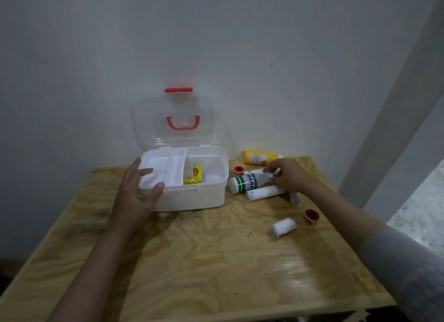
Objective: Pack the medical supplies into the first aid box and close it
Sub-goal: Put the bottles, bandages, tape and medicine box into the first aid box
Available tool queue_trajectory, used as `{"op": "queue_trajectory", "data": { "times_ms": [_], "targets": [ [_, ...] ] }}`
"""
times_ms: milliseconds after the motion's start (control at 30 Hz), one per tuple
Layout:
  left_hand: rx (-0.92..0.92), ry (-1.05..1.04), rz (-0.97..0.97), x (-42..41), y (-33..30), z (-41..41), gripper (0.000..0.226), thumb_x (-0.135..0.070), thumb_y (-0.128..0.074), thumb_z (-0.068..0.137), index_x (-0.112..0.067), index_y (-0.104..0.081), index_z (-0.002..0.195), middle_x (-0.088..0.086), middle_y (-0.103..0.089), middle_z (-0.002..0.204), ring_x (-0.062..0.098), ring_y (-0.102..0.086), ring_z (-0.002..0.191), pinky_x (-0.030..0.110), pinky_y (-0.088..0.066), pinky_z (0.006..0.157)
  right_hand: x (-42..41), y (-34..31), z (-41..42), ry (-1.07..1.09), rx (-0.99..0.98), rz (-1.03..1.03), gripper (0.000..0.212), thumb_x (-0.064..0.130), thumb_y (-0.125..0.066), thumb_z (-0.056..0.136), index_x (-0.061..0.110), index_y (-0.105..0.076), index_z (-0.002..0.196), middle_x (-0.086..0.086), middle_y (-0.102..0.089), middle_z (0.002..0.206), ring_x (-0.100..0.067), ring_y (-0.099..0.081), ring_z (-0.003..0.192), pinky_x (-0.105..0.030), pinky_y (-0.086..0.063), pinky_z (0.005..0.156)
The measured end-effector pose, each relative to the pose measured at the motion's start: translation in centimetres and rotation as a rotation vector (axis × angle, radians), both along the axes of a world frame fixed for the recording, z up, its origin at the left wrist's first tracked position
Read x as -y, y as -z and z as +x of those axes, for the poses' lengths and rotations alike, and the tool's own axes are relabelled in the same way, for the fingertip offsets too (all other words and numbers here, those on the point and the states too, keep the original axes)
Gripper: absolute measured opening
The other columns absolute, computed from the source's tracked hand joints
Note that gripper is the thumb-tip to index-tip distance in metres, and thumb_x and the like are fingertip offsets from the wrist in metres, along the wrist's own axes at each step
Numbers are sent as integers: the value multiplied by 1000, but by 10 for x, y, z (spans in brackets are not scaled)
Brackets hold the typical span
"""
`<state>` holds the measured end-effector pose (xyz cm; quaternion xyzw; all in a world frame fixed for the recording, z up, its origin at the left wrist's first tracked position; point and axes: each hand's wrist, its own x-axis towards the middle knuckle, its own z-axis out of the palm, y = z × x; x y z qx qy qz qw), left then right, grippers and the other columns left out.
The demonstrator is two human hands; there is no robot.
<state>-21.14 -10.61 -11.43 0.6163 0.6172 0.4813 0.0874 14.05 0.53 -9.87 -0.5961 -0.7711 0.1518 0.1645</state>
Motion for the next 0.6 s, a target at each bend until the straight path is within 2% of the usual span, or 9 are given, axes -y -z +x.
{"op": "queue_trajectory", "data": {
  "times_ms": [267,367,433,500,567,600],
  "targets": [
    [18,17,13,0,0,1,66,-31,-65,83,-80,-25,102,2,-40,147,24,-36,135,36,-40,98,-5,-8,3,-123,137,-7,24,13,-66,83,13,-64,107,-7,-56,114,-16,-55,91,-25,-43,78],
    [16,21,18,0,0,0,68,-31,-65,83,-82,-24,103,2,-42,146,23,-36,135,33,-38,99,-2,-15,2,-142,89,31,23,12,-61,86,9,-59,109,-11,-51,113,-22,-56,93,-32,-48,84],
    [23,18,18,1,0,0,58,-32,-65,83,-72,-31,107,1,-39,148,22,-35,136,32,-36,100,3,-22,0,-162,46,77,22,12,-60,87,10,-59,109,-10,-55,111,-23,-59,94,-37,-51,86],
    [34,-2,0,0,2,0,47,-35,-64,83,-56,-35,114,-2,-35,151,22,-34,137,38,-39,102,10,-30,-4,-195,-27,167,19,10,-61,86,11,-62,104,-5,-62,102,-21,-61,90,-39,-53,83],
    [38,-11,-3,0,4,0,48,-35,-64,83,-48,-35,119,-1,-34,152,22,-33,137,44,-42,101,15,-40,-8,-229,-94,246,17,8,-63,84,11,-64,101,-2,-64,96,-18,-61,88,-34,-54,81],
    [38,-12,2,-1,4,0,48,-34,-65,83,-45,-36,120,-1,-33,152,22,-33,137,44,-43,101,18,-46,-10,-243,-107,277,17,8,-63,84,11,-65,100,-3,-65,97,-17,-62,88,-27,-54,79]
  ]
}}
